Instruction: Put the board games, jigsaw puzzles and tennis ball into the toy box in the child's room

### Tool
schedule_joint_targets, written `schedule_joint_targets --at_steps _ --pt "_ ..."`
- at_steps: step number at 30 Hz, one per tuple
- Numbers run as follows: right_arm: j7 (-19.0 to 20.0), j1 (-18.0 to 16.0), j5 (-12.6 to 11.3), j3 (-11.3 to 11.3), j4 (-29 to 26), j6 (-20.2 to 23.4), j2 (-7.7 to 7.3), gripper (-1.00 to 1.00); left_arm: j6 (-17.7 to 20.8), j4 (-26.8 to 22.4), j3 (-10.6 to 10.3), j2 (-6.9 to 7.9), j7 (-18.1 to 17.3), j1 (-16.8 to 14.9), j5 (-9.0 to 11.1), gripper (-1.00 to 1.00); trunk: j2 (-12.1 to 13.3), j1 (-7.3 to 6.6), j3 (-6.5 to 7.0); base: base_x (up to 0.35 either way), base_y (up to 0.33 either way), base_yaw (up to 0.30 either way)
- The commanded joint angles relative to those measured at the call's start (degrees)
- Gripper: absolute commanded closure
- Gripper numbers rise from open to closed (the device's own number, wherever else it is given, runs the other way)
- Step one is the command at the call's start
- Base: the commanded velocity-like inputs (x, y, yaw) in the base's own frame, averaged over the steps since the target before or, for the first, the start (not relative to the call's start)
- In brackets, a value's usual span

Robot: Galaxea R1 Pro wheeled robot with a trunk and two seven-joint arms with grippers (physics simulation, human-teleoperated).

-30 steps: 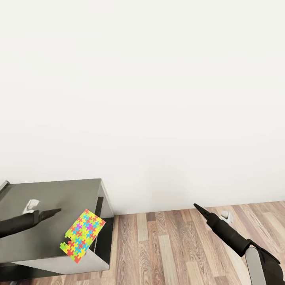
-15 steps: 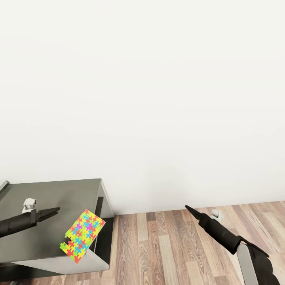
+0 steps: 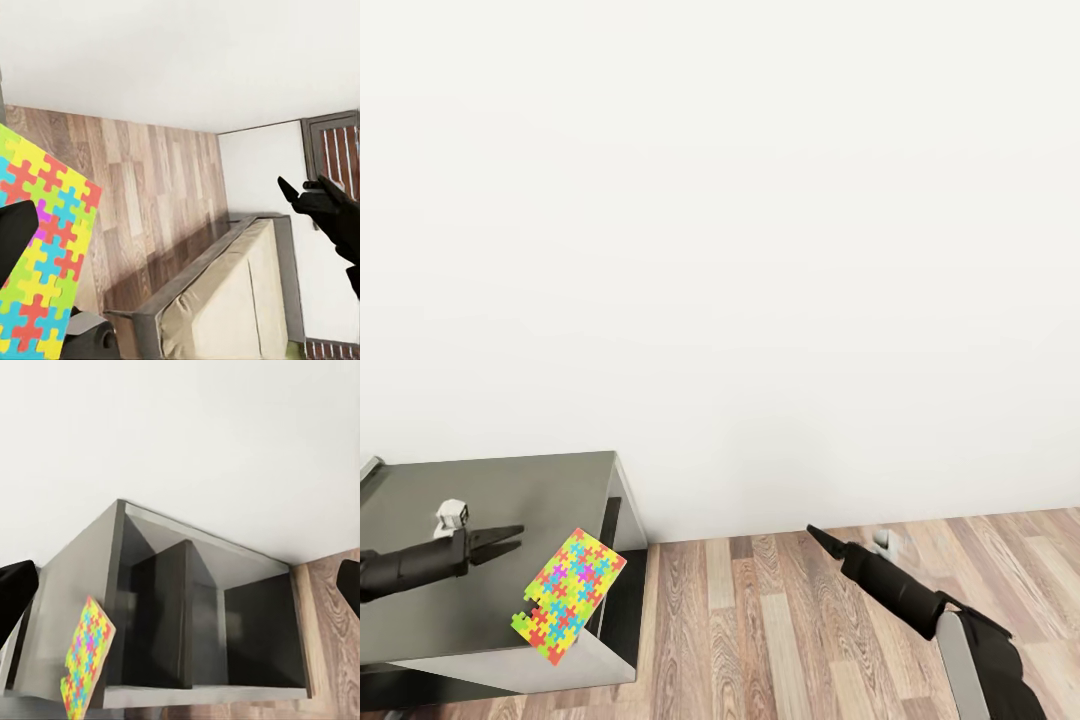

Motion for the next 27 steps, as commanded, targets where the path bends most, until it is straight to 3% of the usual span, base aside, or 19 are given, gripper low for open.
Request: schedule_joint_targets --at_steps 1,7,27 --pt "0.1 -0.1 0.0 0.7 0.0 -0.4 0.07 -1.00 1.1 -0.3 -0.6 -0.67 -0.3 0.0 -0.2 -1.00 -0.1 0.03 -0.10 0.000 0.000 0.000" --pt "0.1 -0.1 0.1 2.0 0.0 -1.9 -0.04 -1.00 2.1 -1.3 -2.1 -1.77 -0.3 0.0 -0.2 -1.00 -0.1 0.03 -0.10 0.000 0.000 0.000" --pt "0.8 -0.1 -0.4 2.1 -0.1 -2.3 -0.70 -1.00 2.3 -1.6 -2.6 -1.42 -0.3 0.0 -0.3 -1.00 -0.1 0.03 1.39 -0.001 0.000 0.000"
